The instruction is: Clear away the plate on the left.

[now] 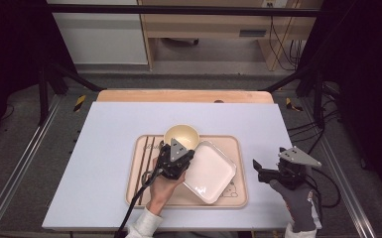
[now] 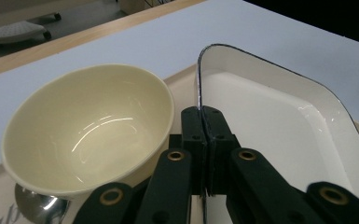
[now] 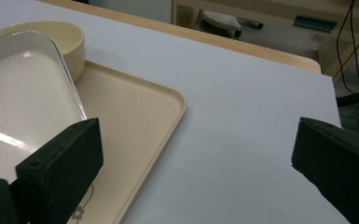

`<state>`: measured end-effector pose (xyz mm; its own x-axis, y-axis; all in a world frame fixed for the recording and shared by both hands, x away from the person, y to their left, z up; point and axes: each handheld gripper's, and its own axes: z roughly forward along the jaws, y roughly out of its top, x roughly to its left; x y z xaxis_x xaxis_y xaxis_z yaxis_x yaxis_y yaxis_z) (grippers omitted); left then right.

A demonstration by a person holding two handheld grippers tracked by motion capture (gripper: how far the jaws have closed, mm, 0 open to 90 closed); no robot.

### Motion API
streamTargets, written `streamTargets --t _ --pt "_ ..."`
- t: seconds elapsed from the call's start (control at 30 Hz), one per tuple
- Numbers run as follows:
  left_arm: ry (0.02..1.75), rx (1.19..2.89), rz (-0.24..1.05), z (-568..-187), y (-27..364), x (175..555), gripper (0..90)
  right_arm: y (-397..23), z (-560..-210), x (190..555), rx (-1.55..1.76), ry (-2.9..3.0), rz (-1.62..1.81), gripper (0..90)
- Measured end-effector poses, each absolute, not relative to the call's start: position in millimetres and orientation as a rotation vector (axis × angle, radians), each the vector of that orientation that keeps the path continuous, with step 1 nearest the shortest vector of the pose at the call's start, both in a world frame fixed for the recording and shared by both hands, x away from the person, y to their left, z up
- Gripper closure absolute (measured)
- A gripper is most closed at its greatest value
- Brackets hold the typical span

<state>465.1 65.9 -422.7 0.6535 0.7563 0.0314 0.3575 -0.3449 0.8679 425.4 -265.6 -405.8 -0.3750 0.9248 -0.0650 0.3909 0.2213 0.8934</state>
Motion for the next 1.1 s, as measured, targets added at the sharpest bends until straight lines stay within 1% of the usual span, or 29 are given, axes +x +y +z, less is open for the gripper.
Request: streamTargets --t 0.43,0.8,1.1 --pt "0.889 1.993 0.466 -437 57 478 88.8 -264 -407 426 1.215 1.885 1.107 2.3" --pt "0.903 2.058 0.458 -450 46 485 87.4 -264 -407 426 1.218 1.887 1.106 2.1" --pt "0.927 2.126 0.467 -464 39 491 84.0 -264 -408 427 1.209 1.891 1.1 2.1"
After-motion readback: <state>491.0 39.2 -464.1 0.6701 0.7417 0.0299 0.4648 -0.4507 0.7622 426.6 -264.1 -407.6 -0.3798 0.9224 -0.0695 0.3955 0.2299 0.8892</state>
